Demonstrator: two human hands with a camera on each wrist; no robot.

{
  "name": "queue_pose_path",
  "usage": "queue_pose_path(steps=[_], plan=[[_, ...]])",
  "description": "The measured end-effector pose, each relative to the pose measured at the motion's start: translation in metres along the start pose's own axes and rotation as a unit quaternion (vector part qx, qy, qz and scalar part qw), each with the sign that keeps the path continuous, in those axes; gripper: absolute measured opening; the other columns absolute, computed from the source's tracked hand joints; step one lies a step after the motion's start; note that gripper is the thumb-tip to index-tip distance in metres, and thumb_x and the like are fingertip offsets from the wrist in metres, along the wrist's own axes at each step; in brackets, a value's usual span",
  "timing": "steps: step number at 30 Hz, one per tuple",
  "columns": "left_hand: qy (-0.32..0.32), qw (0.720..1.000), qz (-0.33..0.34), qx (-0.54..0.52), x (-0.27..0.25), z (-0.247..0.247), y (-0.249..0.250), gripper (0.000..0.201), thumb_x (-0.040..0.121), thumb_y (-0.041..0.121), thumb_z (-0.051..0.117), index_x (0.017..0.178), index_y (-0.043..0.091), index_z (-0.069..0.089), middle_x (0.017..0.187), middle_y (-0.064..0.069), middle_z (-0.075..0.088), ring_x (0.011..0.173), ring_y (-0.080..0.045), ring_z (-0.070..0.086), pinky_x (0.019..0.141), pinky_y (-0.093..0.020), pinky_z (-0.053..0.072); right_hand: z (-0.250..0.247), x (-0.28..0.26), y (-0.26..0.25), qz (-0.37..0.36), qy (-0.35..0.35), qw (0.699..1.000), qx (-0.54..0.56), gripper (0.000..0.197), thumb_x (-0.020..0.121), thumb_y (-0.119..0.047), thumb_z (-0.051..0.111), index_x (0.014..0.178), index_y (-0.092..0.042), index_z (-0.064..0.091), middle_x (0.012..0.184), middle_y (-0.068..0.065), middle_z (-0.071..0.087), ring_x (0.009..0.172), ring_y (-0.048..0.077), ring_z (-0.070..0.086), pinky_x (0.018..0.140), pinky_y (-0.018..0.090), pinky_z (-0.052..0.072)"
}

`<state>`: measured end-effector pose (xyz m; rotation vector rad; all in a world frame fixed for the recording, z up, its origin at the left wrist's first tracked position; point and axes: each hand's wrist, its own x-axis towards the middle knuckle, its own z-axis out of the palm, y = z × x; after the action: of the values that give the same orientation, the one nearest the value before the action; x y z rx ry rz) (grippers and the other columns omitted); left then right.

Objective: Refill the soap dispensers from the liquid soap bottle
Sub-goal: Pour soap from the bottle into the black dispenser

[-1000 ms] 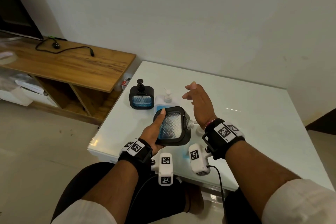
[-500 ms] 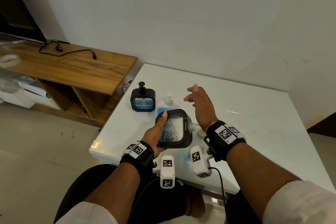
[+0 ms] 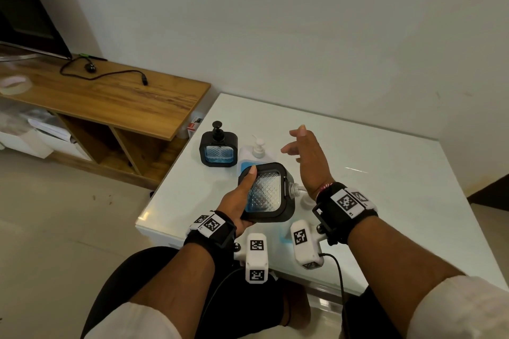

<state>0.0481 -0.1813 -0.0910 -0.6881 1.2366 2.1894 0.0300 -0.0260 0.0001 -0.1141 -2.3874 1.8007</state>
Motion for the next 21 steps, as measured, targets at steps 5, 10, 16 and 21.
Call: queue_pose_path(steps=[5,10,16,21], plan=[[0.001,1.000,0.001,-0.004,0.0000,0.0015,-0.0003,0.117,0.032,0.066,0.099,0.132,0.015,0.065,0.122,-0.015,0.074,0.112,-0.038,0.071,0.098,-0.059,0.055,0.0014,-0.0007,0.0008,0.002,-0.016,0.999,-0.028,0.061,0.086,-0.067,0.022,0.110,-0.019,0.052,0.095,0.009,0.067,0.094,0.018,0.060,0.079,0.023,0.038],[-0.004,1.000,0.005,-0.013,-0.0053,0.0027,0.0012,0.094,0.053,0.060,0.090,0.129,0.013,0.066,0.119,-0.016,0.075,0.111,-0.039,0.070,0.096,-0.057,0.056,-0.0015,0.0011,-0.0006,0.018,0.017,0.999,0.026,0.067,0.085,-0.070,0.021,0.116,-0.021,0.055,0.095,0.004,0.070,0.100,0.017,0.061,0.094,0.036,0.042],[-0.001,1.000,0.000,-0.009,-0.0046,0.0043,0.0028,0.110,0.039,0.064,0.096,0.131,0.013,0.066,0.120,-0.015,0.074,0.110,-0.038,0.071,0.092,-0.054,0.059,0.0010,0.0011,0.0005,0.015,-0.003,1.000,-0.006,0.072,0.080,-0.076,0.020,0.112,-0.022,0.055,0.093,0.004,0.069,0.098,0.018,0.061,0.093,0.036,0.044],[0.002,1.000,-0.003,-0.009,0.0008,0.0011,-0.0001,0.119,0.029,0.064,0.099,0.131,0.013,0.066,0.120,-0.015,0.074,0.110,-0.038,0.071,0.095,-0.057,0.057,0.0009,0.0001,0.0017,0.010,-0.003,1.000,-0.005,0.062,0.087,-0.066,0.022,0.111,-0.019,0.055,0.095,0.006,0.068,0.097,0.017,0.060,0.090,0.032,0.042]])
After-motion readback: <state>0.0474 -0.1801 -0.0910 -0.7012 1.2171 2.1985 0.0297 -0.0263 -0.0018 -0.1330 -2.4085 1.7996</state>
